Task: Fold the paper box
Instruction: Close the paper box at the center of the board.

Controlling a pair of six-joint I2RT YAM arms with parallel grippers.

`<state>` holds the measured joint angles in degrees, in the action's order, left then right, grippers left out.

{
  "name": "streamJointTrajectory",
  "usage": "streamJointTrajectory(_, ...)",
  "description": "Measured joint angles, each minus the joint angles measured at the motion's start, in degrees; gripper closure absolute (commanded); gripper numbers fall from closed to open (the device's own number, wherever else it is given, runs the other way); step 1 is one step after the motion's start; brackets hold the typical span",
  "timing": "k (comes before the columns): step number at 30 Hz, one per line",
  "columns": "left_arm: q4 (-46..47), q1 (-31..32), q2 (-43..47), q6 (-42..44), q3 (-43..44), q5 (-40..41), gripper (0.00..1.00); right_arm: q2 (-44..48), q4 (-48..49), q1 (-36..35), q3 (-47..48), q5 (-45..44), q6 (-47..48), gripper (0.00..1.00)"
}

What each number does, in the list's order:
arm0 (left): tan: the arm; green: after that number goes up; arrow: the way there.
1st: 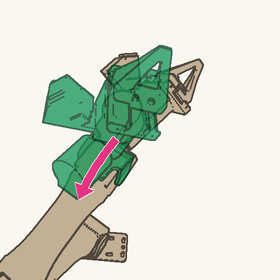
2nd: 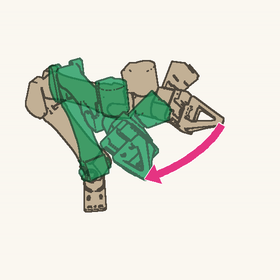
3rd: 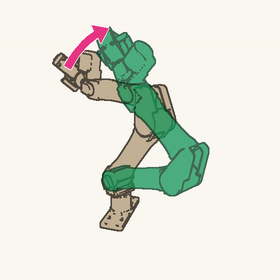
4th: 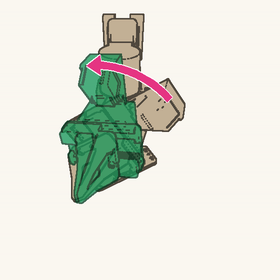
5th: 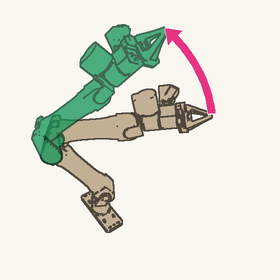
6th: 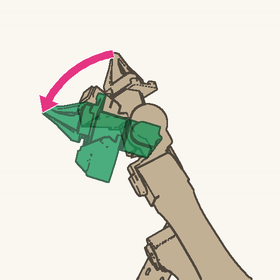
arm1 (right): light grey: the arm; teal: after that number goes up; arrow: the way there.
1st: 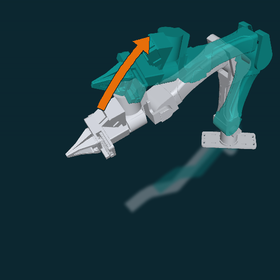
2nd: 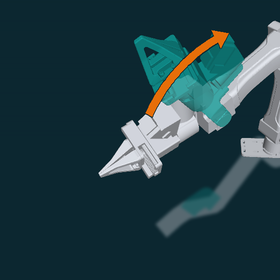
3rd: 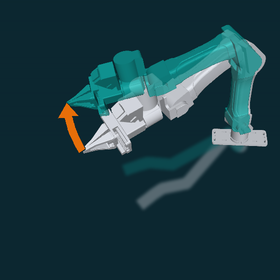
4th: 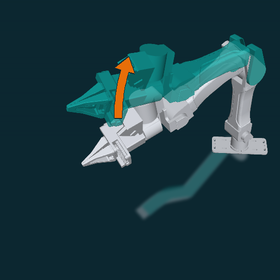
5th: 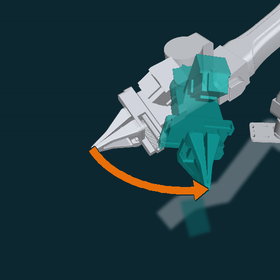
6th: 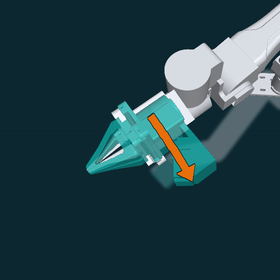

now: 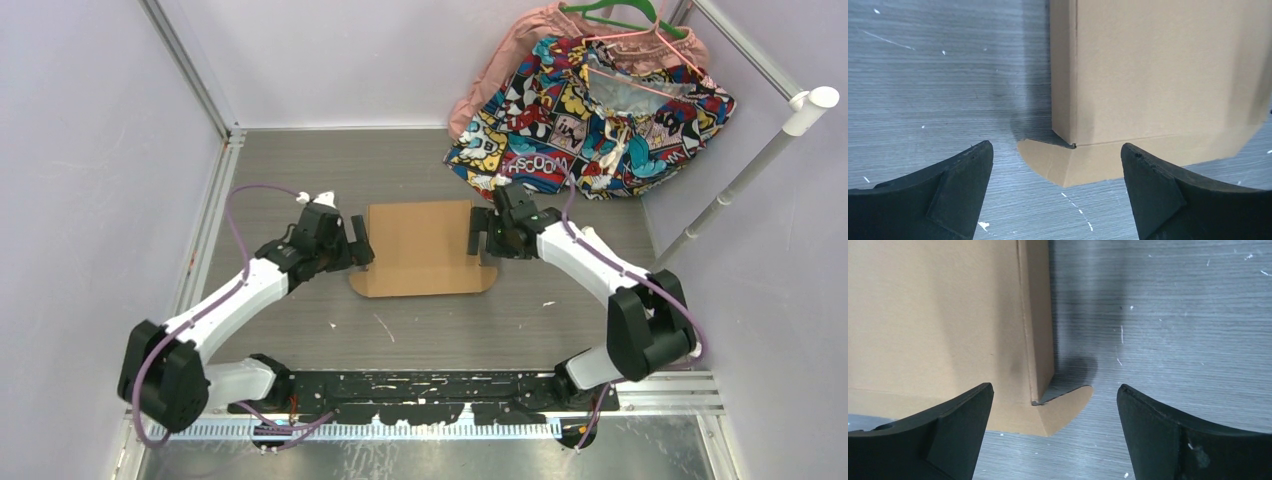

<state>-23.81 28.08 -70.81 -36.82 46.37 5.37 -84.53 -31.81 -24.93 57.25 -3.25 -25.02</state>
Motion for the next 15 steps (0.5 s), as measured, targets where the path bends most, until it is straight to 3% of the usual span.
streamJointTrajectory(4,2.21,-0.07,5.14,0.13,-1.60,0.42,0.00,3.19,4.35,2.82,-1.84,5.27,-1.33,0.00)
streamJointTrajectory(9,8.66,-0.98,5.49,0.46,-6.58,-2.40,0.00,3.28,11.67,5.38,-5.01,13.49,-3.06,0.00)
streamJointTrajectory(15,19.37,-5.57,3.96,0.57,-13.53,-11.17,0.00,1.95,20.17,8.11,-10.99,24.65,-6.49,0.00)
